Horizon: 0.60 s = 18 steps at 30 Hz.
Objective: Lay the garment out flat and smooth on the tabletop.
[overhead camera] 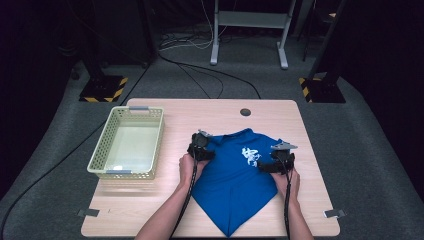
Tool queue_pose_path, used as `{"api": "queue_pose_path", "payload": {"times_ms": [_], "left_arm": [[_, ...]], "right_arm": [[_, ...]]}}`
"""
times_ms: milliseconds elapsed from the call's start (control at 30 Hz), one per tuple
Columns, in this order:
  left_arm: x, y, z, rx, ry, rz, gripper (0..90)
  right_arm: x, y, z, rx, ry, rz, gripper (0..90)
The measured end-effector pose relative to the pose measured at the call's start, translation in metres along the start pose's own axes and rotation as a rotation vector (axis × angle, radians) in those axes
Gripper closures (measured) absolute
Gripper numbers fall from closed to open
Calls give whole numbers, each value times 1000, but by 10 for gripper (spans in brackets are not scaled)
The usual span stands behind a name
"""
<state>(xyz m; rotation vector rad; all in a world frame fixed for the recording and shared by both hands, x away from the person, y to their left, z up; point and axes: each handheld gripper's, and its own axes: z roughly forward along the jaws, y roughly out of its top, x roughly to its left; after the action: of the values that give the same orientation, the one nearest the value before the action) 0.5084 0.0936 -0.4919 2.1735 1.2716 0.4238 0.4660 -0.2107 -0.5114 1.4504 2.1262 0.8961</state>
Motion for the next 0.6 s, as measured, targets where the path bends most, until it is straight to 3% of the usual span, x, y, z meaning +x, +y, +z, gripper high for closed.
{"api": "queue_pose_path", "payload": {"times_ms": [367,600], "left_arm": [[9,-3,-2,-12,-12,9,809],[22,-7,-8,-29,-34,-28,852]], "right_arm": [[0,0,0,-3,-8,7,30],[0,0,0,-4,-11,10,32]]}}
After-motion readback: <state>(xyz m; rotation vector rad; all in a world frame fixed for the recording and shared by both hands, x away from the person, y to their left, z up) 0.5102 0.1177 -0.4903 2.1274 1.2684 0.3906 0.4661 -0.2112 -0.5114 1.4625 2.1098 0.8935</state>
